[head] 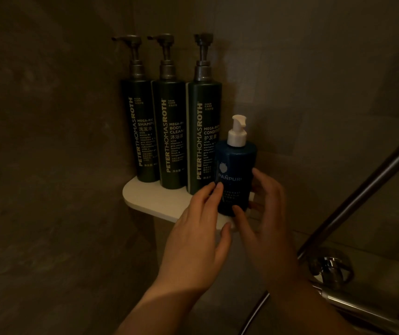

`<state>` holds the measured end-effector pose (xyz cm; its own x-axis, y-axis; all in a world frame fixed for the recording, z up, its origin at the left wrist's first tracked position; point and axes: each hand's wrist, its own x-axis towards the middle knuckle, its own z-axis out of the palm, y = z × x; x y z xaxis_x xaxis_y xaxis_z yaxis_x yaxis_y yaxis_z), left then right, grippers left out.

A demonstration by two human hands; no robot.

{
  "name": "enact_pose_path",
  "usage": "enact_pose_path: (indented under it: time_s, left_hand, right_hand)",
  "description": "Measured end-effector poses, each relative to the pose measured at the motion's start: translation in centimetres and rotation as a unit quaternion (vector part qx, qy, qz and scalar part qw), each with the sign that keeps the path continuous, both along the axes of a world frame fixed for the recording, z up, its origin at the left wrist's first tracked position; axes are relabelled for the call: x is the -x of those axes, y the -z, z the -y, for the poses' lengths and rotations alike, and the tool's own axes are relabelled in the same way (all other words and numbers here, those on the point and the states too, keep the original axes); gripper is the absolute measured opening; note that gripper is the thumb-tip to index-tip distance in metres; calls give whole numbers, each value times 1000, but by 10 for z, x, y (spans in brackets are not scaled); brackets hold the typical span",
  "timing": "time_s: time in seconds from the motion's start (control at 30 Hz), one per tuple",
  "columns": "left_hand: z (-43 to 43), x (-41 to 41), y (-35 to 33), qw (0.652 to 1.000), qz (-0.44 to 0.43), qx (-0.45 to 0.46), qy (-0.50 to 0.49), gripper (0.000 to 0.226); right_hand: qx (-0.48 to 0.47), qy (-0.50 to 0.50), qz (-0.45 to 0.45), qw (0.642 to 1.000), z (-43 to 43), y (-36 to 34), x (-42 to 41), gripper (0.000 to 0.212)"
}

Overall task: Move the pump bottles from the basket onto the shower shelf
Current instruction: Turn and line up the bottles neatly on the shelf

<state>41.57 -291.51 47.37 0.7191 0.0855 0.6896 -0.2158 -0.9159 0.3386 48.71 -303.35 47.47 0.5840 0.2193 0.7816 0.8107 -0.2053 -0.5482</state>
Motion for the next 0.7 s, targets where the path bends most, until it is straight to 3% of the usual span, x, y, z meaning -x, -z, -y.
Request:
enact_pose_path:
  time_s: [0.7]
  left_hand:
    - [0,-13,2,997,-66,-36,-21,69]
  right_hand:
    - [-14,-11,-55,998,-8,-2,-16,63]
